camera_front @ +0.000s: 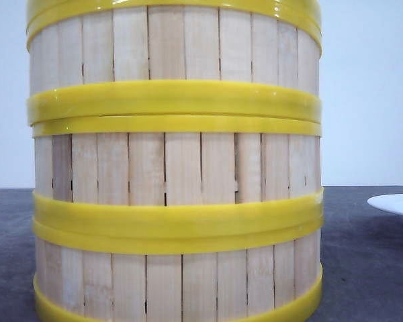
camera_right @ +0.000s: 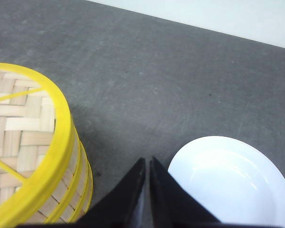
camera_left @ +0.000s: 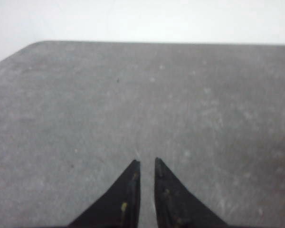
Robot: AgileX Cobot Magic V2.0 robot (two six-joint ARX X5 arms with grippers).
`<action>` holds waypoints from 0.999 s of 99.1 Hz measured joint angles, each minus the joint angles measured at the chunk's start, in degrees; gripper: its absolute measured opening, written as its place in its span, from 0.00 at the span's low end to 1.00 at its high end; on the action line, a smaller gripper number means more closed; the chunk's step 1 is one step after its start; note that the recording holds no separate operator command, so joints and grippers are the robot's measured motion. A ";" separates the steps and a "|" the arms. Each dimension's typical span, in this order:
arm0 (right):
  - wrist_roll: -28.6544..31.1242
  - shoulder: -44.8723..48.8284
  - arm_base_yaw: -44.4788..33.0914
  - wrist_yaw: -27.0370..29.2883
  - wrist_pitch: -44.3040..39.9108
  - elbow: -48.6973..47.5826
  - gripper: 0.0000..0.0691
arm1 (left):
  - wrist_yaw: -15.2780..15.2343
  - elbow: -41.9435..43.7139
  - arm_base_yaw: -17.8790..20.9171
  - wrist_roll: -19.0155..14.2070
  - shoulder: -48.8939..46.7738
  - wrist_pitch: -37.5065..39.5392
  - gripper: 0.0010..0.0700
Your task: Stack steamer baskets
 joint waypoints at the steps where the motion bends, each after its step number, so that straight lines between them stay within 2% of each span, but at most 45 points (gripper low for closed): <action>1: 0.00 0.00 0.00 0.00 0.00 0.00 0.02 | 0.00 -0.20 0.02 0.07 -0.02 0.09 0.03; 25: 0.00 0.00 0.00 0.00 0.00 0.00 0.02 | 0.22 -3.17 0.33 0.83 -0.92 4.68 0.03; 99: 0.00 0.00 0.00 0.02 0.00 0.00 0.02 | 0.24 -3.17 0.33 1.86 -1.53 4.68 0.03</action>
